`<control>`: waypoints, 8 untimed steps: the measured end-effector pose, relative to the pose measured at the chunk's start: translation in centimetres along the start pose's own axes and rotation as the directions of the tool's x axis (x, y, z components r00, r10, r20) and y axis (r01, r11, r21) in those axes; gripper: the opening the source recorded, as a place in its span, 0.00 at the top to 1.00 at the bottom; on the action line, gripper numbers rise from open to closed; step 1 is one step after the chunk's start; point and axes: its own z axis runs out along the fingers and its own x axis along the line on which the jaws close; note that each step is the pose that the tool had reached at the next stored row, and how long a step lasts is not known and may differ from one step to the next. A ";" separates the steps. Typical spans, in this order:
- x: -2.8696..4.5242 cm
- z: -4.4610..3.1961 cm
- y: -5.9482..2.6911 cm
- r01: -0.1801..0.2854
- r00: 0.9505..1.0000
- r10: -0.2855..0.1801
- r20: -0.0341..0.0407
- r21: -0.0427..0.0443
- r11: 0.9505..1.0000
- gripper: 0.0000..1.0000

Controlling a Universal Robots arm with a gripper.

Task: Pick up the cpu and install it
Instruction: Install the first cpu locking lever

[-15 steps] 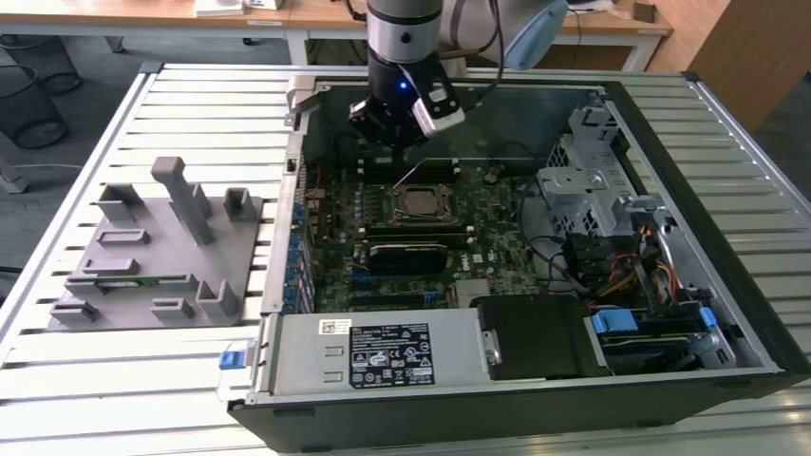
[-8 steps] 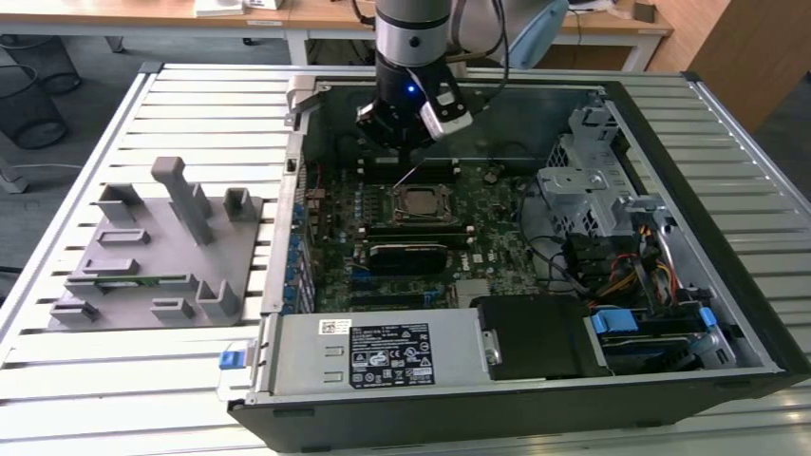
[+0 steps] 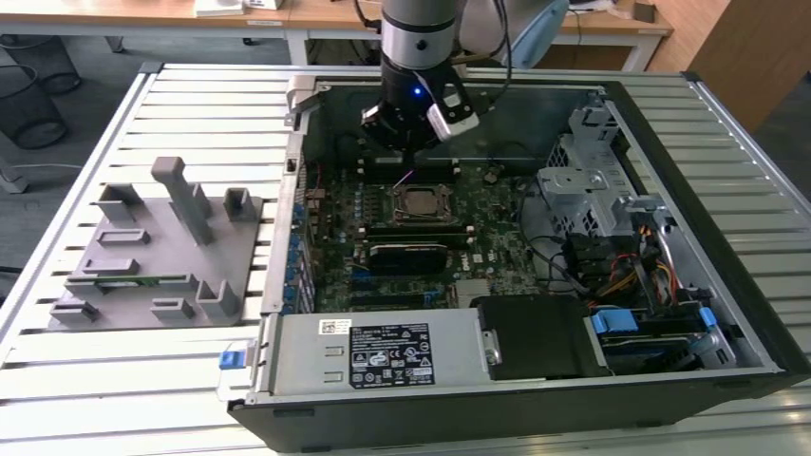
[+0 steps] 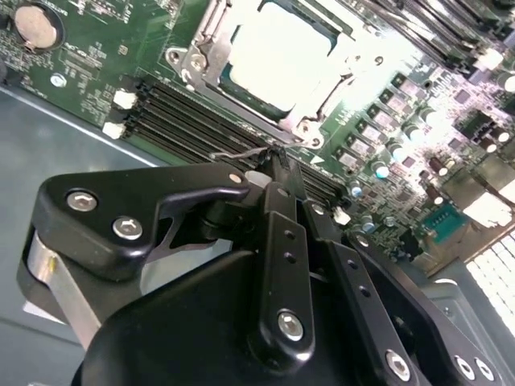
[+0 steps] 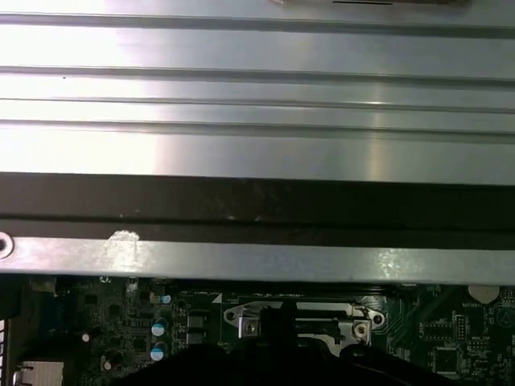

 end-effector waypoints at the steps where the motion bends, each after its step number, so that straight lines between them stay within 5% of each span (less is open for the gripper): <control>1: -0.11 0.02 0.02 0.000 1.000 0.000 0.000 0.000 1.000 0.89; 8: -0.72 0.17 0.10 0.001 1.000 -0.001 0.000 0.000 1.000 0.89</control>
